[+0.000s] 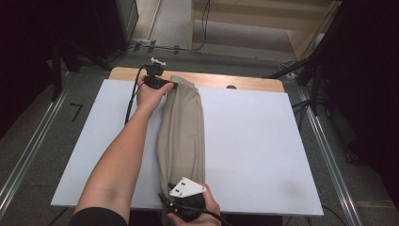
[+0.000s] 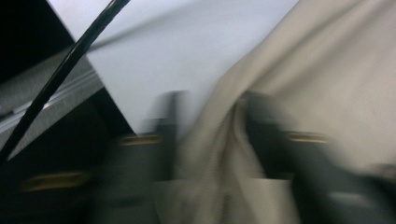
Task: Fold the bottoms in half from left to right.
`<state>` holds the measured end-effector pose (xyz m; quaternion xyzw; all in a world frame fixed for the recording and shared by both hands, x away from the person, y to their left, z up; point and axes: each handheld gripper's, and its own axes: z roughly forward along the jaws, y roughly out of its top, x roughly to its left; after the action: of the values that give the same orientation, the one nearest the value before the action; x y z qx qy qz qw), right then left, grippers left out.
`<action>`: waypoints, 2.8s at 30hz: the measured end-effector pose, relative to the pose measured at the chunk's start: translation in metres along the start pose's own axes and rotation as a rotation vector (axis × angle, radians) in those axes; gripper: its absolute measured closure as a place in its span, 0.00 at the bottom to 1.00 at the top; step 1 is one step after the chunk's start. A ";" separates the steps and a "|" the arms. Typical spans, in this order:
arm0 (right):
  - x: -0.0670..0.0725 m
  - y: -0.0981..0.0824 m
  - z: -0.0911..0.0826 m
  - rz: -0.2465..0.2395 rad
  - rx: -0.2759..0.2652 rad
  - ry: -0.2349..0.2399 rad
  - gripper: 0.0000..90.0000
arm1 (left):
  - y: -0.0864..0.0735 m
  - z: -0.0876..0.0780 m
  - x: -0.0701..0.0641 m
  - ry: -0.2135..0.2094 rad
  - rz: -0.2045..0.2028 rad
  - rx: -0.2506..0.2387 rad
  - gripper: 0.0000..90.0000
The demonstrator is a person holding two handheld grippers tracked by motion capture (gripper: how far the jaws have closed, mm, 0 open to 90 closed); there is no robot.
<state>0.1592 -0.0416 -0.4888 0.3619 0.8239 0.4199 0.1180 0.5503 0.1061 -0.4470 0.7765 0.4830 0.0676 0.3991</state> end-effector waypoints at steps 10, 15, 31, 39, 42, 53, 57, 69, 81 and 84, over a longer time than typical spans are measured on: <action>-0.074 -0.036 -0.060 0.083 -0.071 -0.048 0.12 | -0.065 -0.062 -0.010 -0.220 0.106 -0.137 0.12; -0.093 -0.042 -0.069 0.096 -0.071 -0.054 0.00 | -0.117 -0.098 -0.026 -0.248 0.165 -0.165 0.00; -0.078 -0.032 -0.047 0.072 -0.061 -0.046 0.60 | -0.271 -0.174 -0.095 -0.289 0.301 -0.103 0.22; -0.118 0.004 -0.019 0.065 -0.069 -0.104 0.84 | -0.285 -0.170 -0.104 -0.285 0.294 -0.048 0.71; -0.141 0.023 -0.002 0.074 -0.046 -0.145 0.84 | -0.287 -0.165 -0.107 -0.234 0.320 -0.008 0.78; -0.234 0.101 0.081 0.131 -0.014 -0.235 0.87 | -0.290 -0.160 -0.109 -0.186 0.356 0.036 0.82; -0.258 0.121 0.104 0.147 -0.013 -0.257 0.85 | -0.292 -0.161 -0.107 -0.198 0.354 0.032 0.82; -0.296 0.148 0.142 0.142 0.055 -0.271 0.73 | -0.292 -0.161 -0.104 -0.227 0.341 0.045 0.90; -0.312 0.149 0.151 0.256 0.053 -0.231 0.98 | -0.292 -0.160 -0.103 -0.241 0.339 0.049 0.91; -0.310 0.154 0.144 0.234 0.050 -0.246 0.98 | -0.292 -0.160 -0.103 -0.249 0.334 0.051 0.91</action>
<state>0.5278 -0.1108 -0.4927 0.5067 0.7657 0.3629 0.1591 0.2147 0.1752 -0.5106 0.8580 0.2960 0.0240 0.4191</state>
